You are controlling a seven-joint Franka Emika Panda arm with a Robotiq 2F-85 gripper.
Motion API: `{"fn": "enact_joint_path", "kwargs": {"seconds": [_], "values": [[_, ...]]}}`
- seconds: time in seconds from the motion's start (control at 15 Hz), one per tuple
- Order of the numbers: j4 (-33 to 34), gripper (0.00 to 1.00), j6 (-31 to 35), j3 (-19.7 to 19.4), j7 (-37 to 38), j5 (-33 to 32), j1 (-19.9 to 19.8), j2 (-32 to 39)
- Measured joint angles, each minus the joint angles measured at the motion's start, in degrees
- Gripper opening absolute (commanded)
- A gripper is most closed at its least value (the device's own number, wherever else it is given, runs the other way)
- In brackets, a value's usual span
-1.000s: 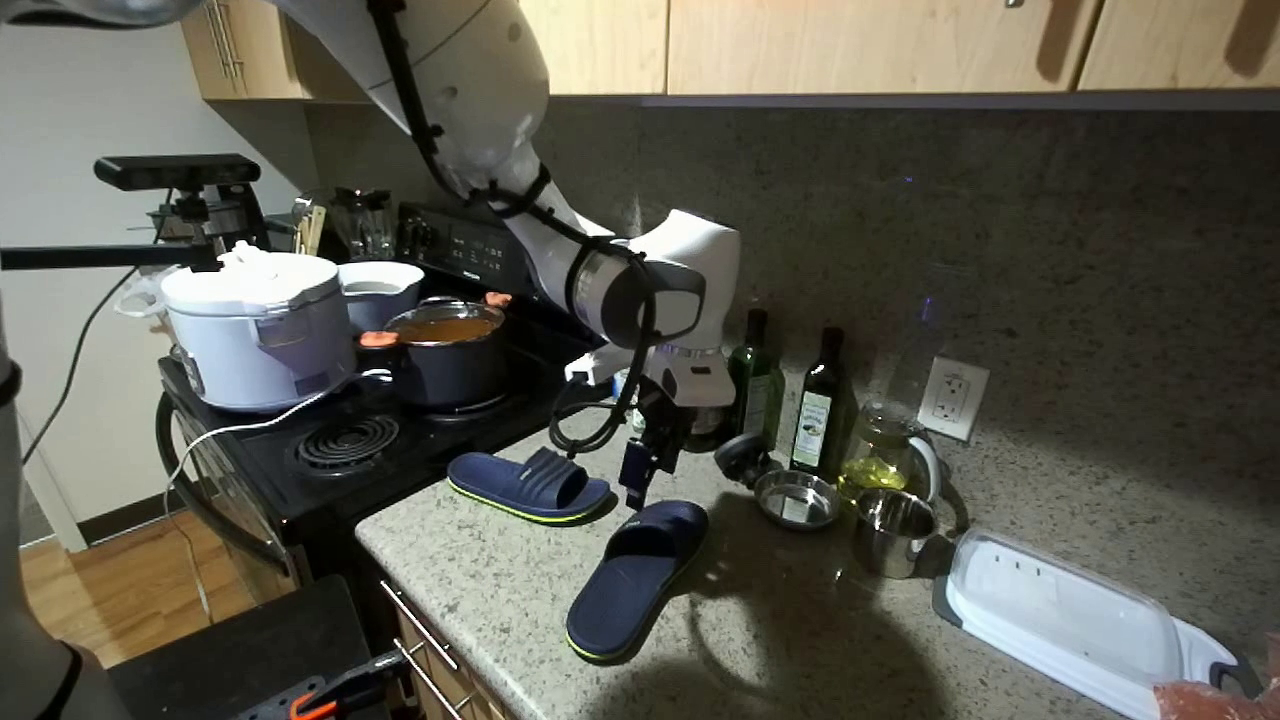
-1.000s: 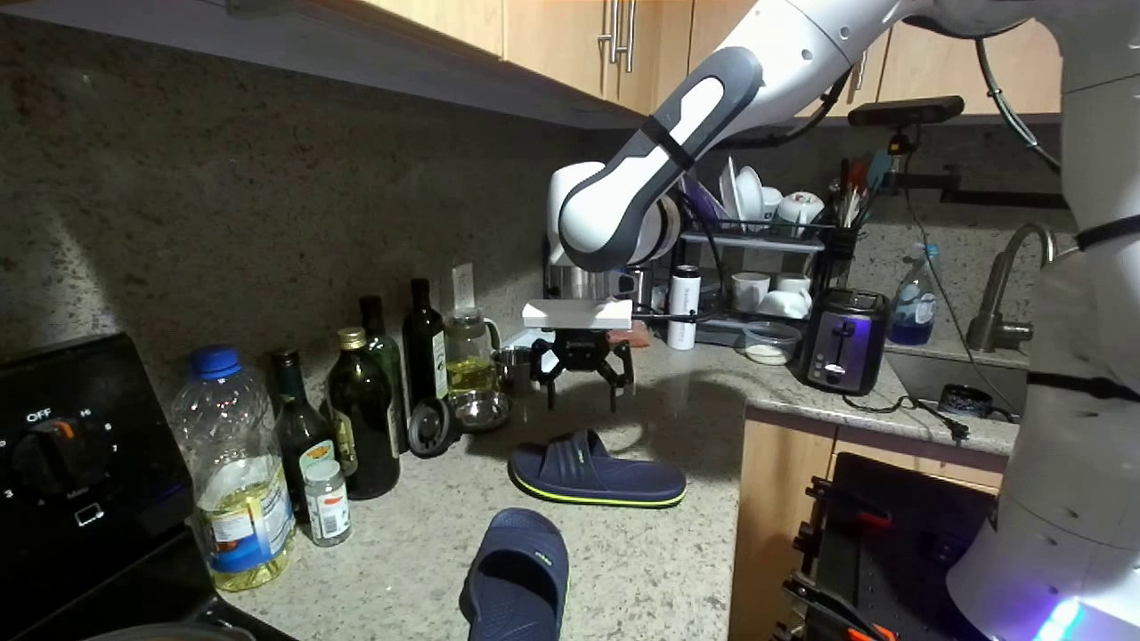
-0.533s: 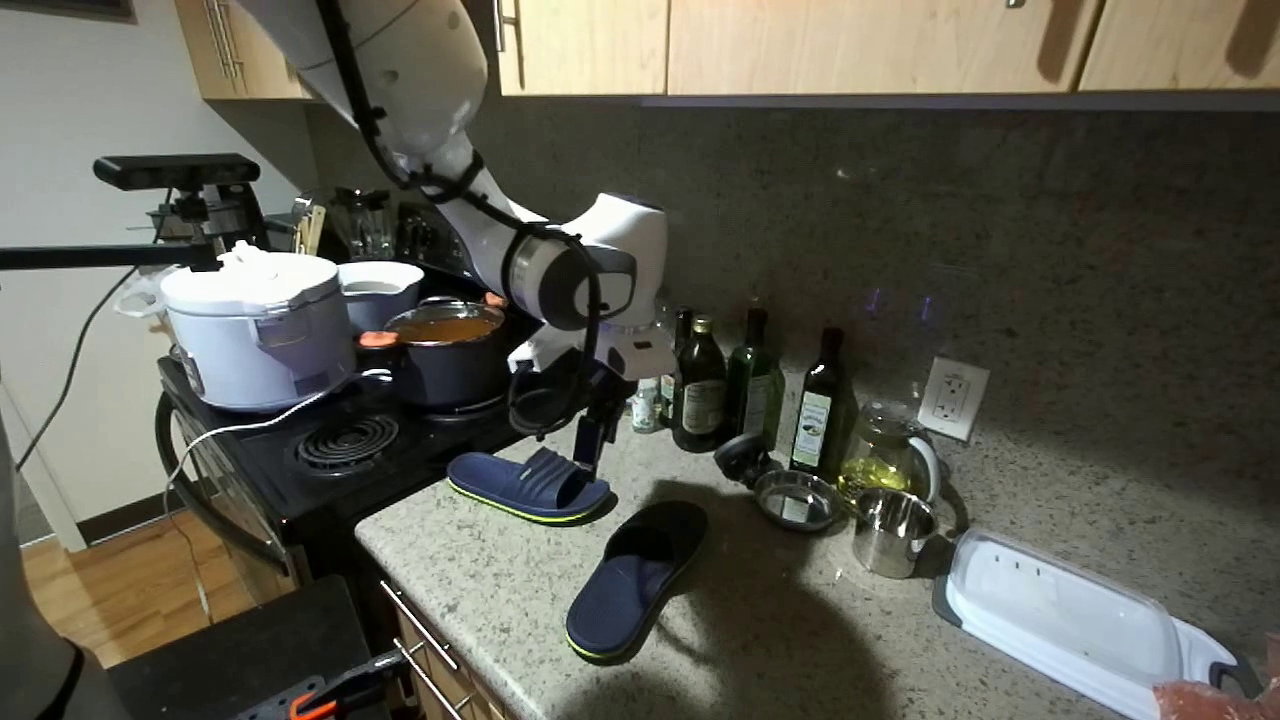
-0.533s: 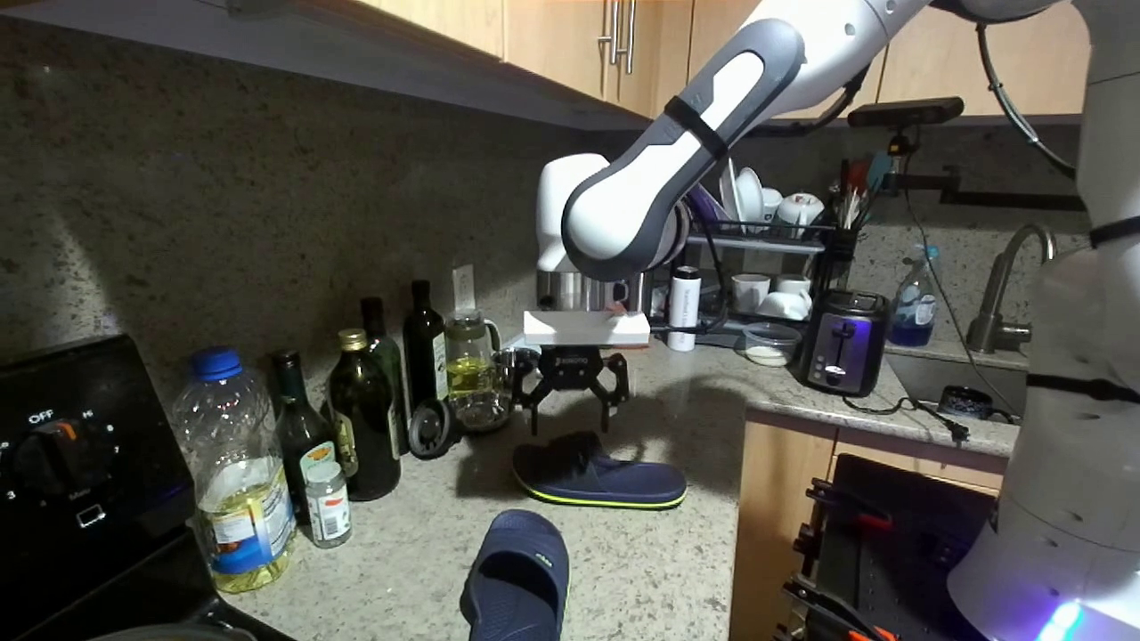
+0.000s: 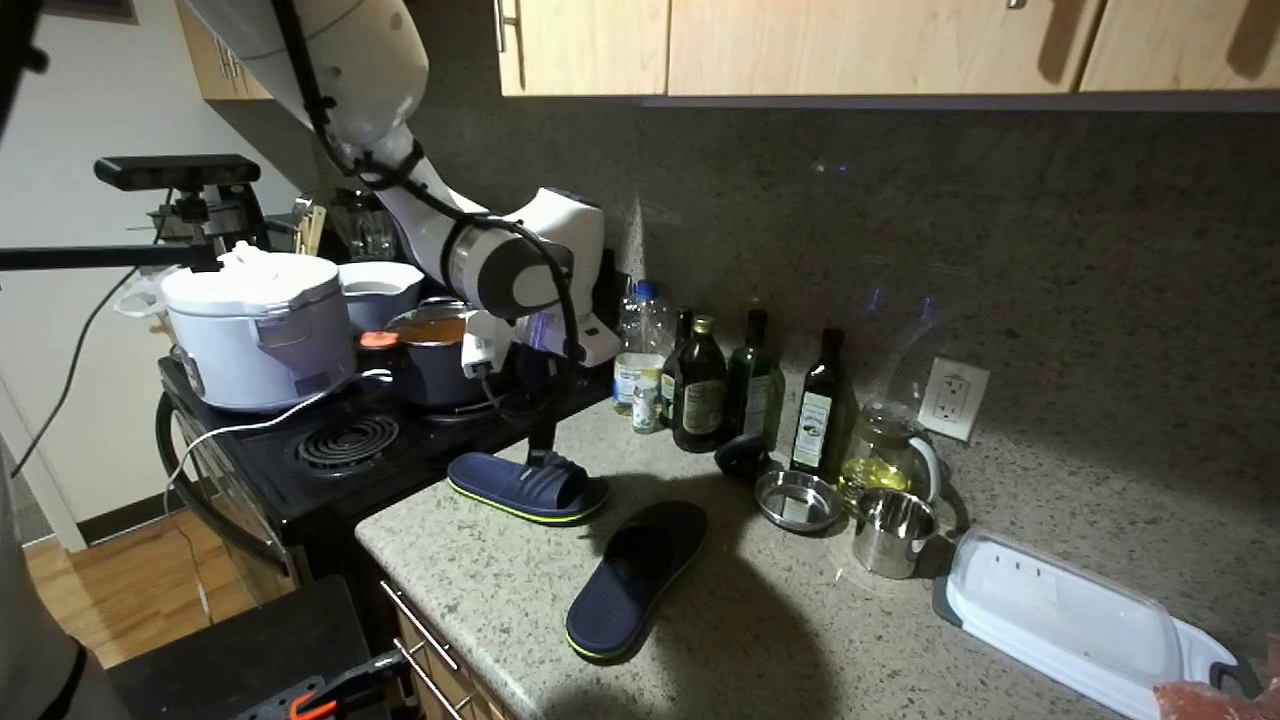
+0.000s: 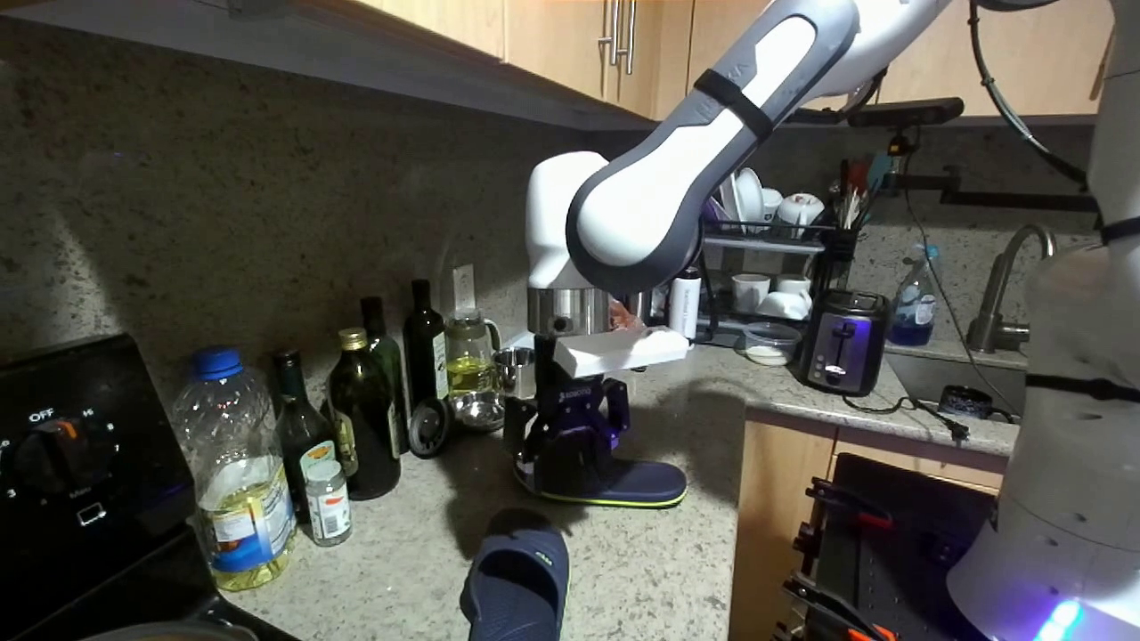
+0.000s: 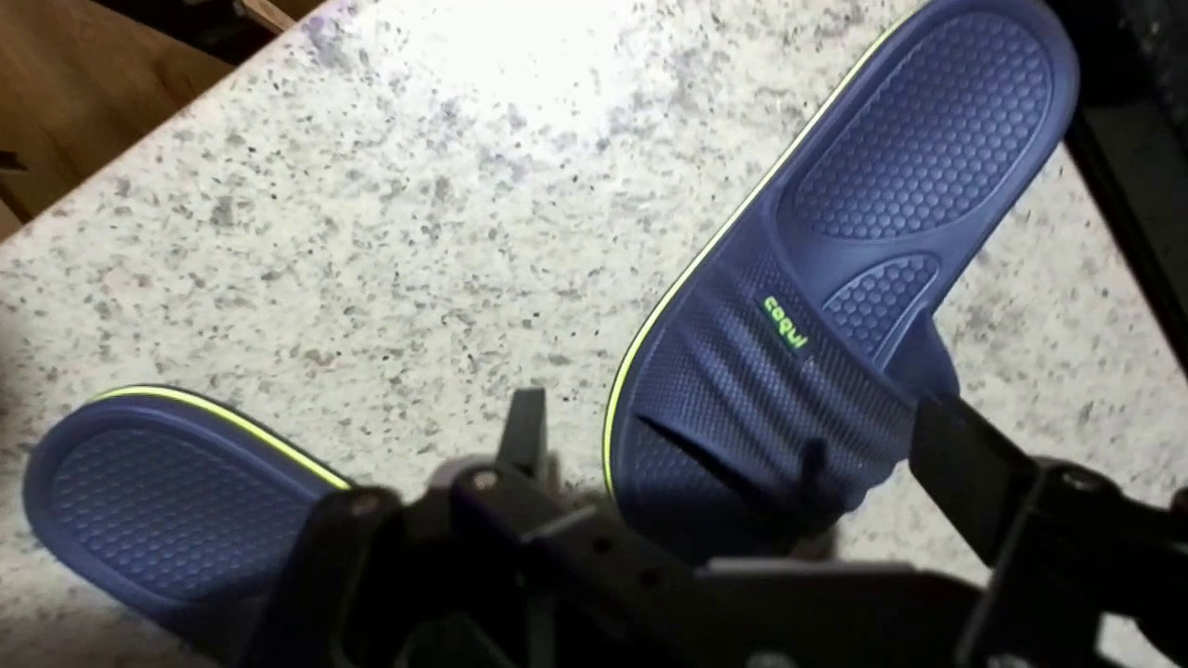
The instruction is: Separate the slippers on the counter
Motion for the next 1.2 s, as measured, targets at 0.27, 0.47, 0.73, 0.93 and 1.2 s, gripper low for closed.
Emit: {"fn": "enact_joint_path", "kwargs": {"seconds": [0.27,0.47,0.73,0.93,1.2], "values": [[0.1,1.0,-3.5,1.6,-11.2,1.1,1.1,0.1],[0.4,1.0,-6.7,2.4,-17.8,-0.1,2.3,0.5],[1.7,1.0,-9.2,2.9,-25.0,-4.4,3.7,2.6],[3.7,1.0,-9.5,3.1,-30.6,-9.0,4.6,5.6],[6.8,1.0,-8.4,3.2,-34.6,-15.5,5.8,9.9]]}}
